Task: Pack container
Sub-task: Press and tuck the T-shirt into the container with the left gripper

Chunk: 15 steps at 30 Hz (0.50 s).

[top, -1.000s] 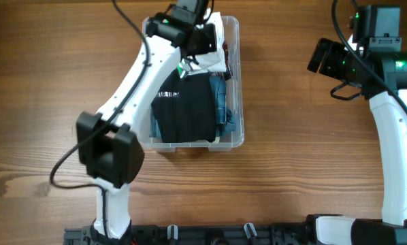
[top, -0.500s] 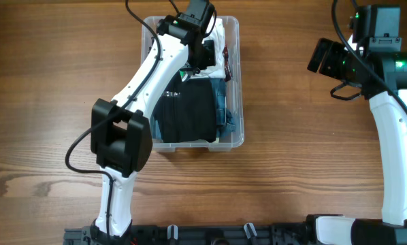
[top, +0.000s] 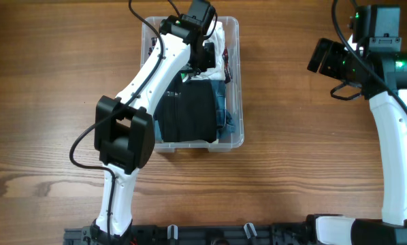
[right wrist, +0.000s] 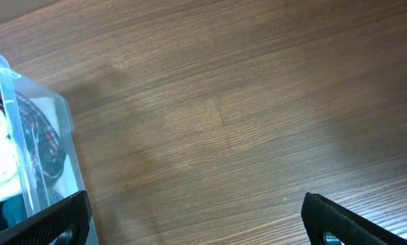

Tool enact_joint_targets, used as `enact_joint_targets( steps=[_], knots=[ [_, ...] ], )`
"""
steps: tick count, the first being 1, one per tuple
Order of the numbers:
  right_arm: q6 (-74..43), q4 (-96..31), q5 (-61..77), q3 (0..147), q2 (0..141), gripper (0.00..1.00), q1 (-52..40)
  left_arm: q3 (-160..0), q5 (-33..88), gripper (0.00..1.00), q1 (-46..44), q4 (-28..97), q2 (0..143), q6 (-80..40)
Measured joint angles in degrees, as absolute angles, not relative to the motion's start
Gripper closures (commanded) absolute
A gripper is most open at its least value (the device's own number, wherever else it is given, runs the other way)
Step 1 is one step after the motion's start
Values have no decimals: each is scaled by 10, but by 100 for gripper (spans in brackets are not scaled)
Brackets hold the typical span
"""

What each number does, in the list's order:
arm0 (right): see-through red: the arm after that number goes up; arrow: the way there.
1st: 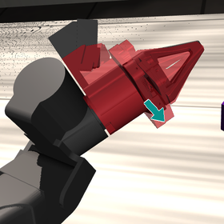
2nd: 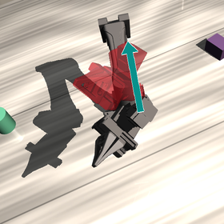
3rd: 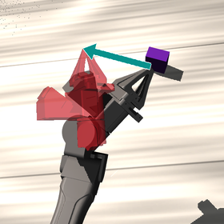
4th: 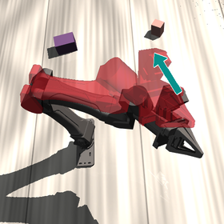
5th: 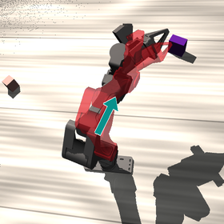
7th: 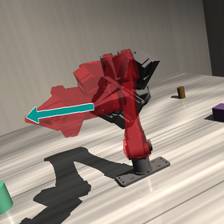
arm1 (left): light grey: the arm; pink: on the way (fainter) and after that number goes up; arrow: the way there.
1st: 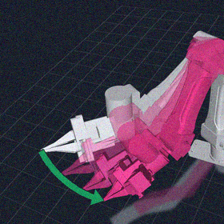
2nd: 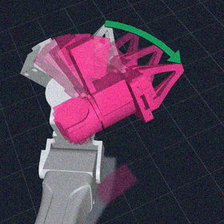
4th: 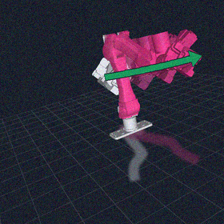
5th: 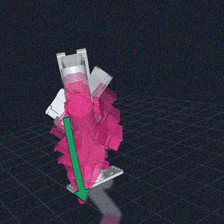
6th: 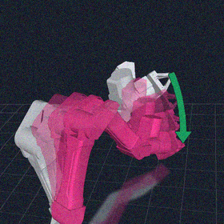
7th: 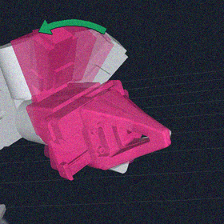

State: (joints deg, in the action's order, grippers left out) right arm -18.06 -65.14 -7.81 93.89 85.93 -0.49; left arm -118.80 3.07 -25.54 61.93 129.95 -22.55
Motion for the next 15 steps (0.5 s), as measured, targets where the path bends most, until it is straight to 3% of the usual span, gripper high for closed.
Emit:
enact_joint_targets(
  steps=[15],
  knots=[
    [-181, -652, -78, 939, 859, 0, -5, -1166, 25, 96, -255, 488, 1174, -228]
  ],
)
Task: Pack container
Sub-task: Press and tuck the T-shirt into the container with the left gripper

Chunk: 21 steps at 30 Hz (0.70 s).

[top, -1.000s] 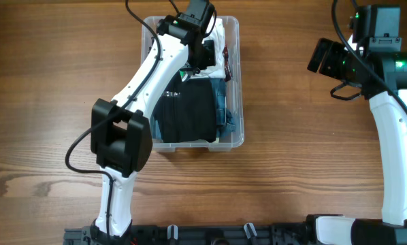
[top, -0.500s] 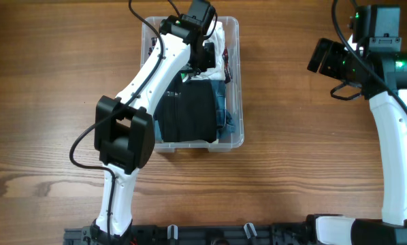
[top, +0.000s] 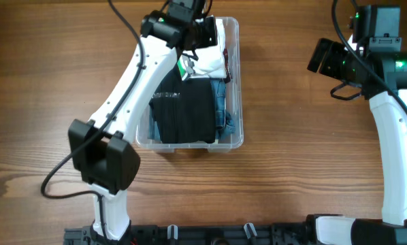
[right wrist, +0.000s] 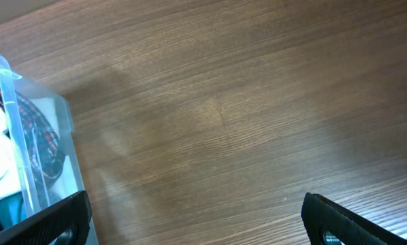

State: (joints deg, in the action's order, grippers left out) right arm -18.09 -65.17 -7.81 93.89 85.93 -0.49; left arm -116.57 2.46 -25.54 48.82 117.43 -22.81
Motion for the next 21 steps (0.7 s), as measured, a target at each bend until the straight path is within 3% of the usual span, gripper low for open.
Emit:
enact_joint_targets(
  steps=[13, 21],
  knots=[
    [-181, -652, -78, 939, 859, 0, -5, -1166, -13, 92, -255, 376, 1265, -230],
    [-181, -651, -78, 939, 859, 0, -5, -1166, -10, 96, -257, 363, 1346, -230]
  ],
)
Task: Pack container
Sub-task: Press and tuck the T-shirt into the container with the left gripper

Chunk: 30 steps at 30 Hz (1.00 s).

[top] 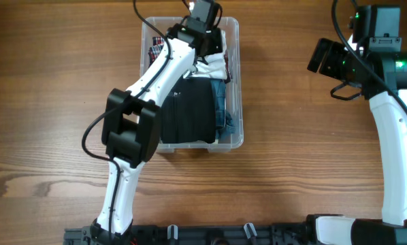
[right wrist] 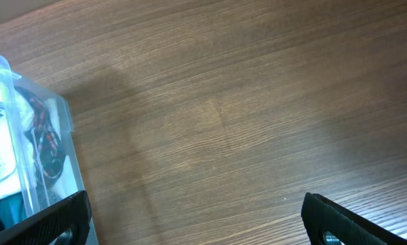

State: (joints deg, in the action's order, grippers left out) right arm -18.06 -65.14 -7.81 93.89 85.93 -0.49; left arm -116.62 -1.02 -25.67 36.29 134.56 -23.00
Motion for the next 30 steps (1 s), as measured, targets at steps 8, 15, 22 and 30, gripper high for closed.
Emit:
enact_joint_targets(
  steps=[8, 15, 22, 30],
  knots=[
    [-181, -651, -78, 939, 859, 0, -5, -1162, -11, 96, -255, 383, 1305, -230],
    [-181, -652, -78, 939, 859, 0, -5, -1163, -28, 96, -252, 464, 1152, -230],
    [-181, -652, -78, 939, 859, 0, -5, -1169, -46, 96, -243, 594, 1131, -230],
    [-181, -651, -78, 939, 859, 0, -5, -1167, -49, 96, -236, 633, 1193, -230]
  ],
)
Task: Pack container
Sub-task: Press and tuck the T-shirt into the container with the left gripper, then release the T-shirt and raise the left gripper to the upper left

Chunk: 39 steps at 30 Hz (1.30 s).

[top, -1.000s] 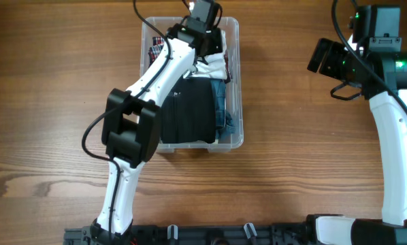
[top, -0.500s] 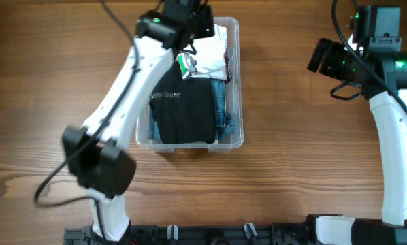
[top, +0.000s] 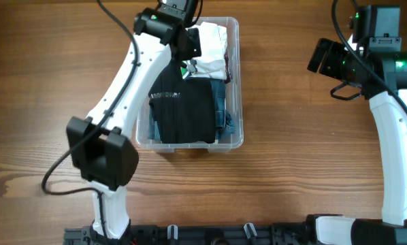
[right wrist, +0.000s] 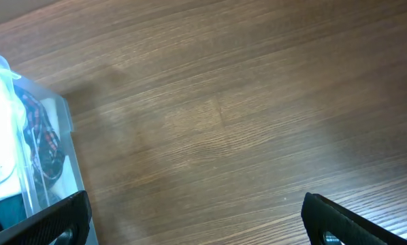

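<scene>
A clear plastic container (top: 235, 82) sits at the back middle of the table. Inside lie a black garment (top: 184, 112), a white cloth (top: 212, 49) at the far end, blue denim (top: 224, 112) along the right wall and a plaid cloth (right wrist: 41, 136). My left gripper (top: 187, 42) is low over the container's far left part, beside the white cloth; its jaws are hidden by the arm. Far to the right of the container, my right gripper (right wrist: 197, 221) hangs over bare table, open and holding nothing.
The wooden table (top: 299, 156) spreads around the container. My right arm (top: 394, 136) stands along the right edge. The left arm's elbow (top: 101, 160) hangs over the table in front of and left of the container.
My left gripper has moved from the container's far middle to its far left part. More of the white cloth shows at the far right. The right arm has not moved.
My left gripper was over the white cloth at the container's far end, then at the far left, then back over the cloth's middle, and now sits at the far left again. The clothes stayed inside. My right gripper stayed open over the table.
</scene>
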Tool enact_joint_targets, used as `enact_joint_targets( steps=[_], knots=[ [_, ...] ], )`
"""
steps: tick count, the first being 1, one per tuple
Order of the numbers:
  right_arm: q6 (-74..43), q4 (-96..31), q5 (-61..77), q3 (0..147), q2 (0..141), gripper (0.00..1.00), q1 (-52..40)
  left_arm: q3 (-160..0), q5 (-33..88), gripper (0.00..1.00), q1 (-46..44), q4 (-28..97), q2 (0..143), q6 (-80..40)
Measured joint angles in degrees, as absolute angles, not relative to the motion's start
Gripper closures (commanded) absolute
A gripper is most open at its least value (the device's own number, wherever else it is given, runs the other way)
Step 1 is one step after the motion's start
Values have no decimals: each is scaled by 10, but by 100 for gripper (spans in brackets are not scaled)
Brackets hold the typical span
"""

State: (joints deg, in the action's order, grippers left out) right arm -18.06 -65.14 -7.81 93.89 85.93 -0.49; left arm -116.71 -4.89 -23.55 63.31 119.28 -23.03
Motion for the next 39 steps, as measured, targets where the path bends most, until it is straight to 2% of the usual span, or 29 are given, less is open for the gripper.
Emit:
enact_joint_targets(
  steps=[9, 18, 24, 26, 28, 29, 30, 31, 39],
  knots=[
    [-181, -651, -78, 939, 859, 0, -5, -1172, -46, 96, -235, 661, 1280, -230],
    [-181, -651, -78, 939, 859, 0, -5, -1180, -46, 96, -235, 668, 1278, -230],
    [-181, -651, -78, 939, 859, 0, -5, -1175, -43, 87, -228, 677, 1221, -230],
    [-181, -651, -78, 939, 859, 0, -5, -1175, -43, 78, -211, 685, 1180, -230],
    [-181, -651, -78, 939, 859, 0, -5, -1175, -45, 59, -187, 694, 1148, -229],
    [-181, -652, -78, 939, 859, 0, -5, -1175, -45, 40, -168, 701, 1131, -231],
    [-181, -651, -78, 939, 859, 0, -5, -1175, -46, 15, -151, 706, 1119, -228],
    [-181, -652, -78, 939, 859, 0, -5, -1175, -47, 0, -129, 713, 1107, -227],
    [-181, -651, -78, 939, 859, 0, -5, -1175, -49, 0, 12, 768, 1087, -231]
  ],
)
